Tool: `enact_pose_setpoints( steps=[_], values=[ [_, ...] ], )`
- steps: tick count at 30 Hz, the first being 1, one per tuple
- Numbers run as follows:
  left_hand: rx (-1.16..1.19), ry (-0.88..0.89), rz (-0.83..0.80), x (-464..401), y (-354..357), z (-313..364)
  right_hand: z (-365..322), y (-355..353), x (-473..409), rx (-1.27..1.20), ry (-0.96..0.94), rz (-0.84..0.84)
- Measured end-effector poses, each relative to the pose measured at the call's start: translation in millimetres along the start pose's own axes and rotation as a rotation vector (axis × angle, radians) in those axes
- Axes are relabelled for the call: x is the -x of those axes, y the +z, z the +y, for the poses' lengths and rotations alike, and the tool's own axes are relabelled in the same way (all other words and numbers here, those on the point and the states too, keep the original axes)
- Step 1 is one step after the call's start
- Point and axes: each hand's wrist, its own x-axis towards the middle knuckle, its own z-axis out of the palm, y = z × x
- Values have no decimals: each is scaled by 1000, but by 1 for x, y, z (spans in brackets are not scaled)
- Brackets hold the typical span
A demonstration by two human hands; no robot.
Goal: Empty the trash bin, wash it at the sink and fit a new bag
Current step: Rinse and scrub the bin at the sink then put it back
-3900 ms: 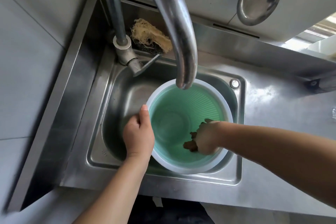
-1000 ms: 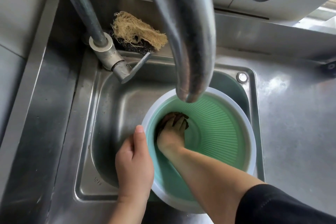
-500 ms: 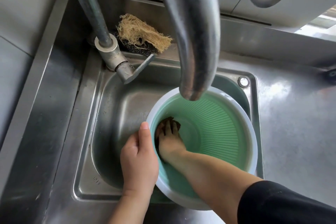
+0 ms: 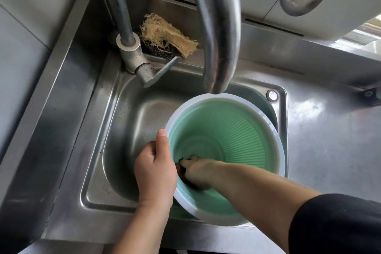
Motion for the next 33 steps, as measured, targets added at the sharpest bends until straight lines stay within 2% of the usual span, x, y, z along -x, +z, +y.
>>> enact_pose_setpoints(
  steps=[2, 6, 10, 13, 16, 18, 19, 21, 23, 26, 28, 31, 33],
  values=[
    [14, -6, 6, 1, 0, -1, 3, 2, 1, -65, 29, 12],
    [-1, 46, -20, 5, 0, -3, 4, 7, 7, -12, -23, 137],
    [-85, 150, -77, 5, 2, 1, -1, 2, 0, 209, -52, 344],
    [-128, 184, -102, 2, 1, 1, 8, -4, -4, 334, -32, 415],
    [-87, 160, -82, -6, -4, -5, 21, 3, -8, 486, -115, 487],
    [-45, 116, -74, -8, -6, -8, 25, 4, -8, 537, -10, 538],
    [-31, 100, -65, -8, -6, -9, 24, 6, -8, 512, 39, 583],
    [-18, 87, -41, -6, -6, -12, 29, 8, -15, 406, 72, 543],
    [-6, 79, -12, -6, -6, -13, 37, 8, -28, 334, 199, 530],
    [16, 72, 36, -4, -5, -13, 41, -3, -36, 285, 433, 335],
    [15, 73, 55, -3, -4, -11, 41, -7, -38, 217, 569, 285],
    [14, 88, 66, -1, 0, -9, 36, -9, -38, -110, 782, 279],
    [17, 107, 48, 0, 5, -11, 34, -11, -35, -378, 923, 188]
  ],
)
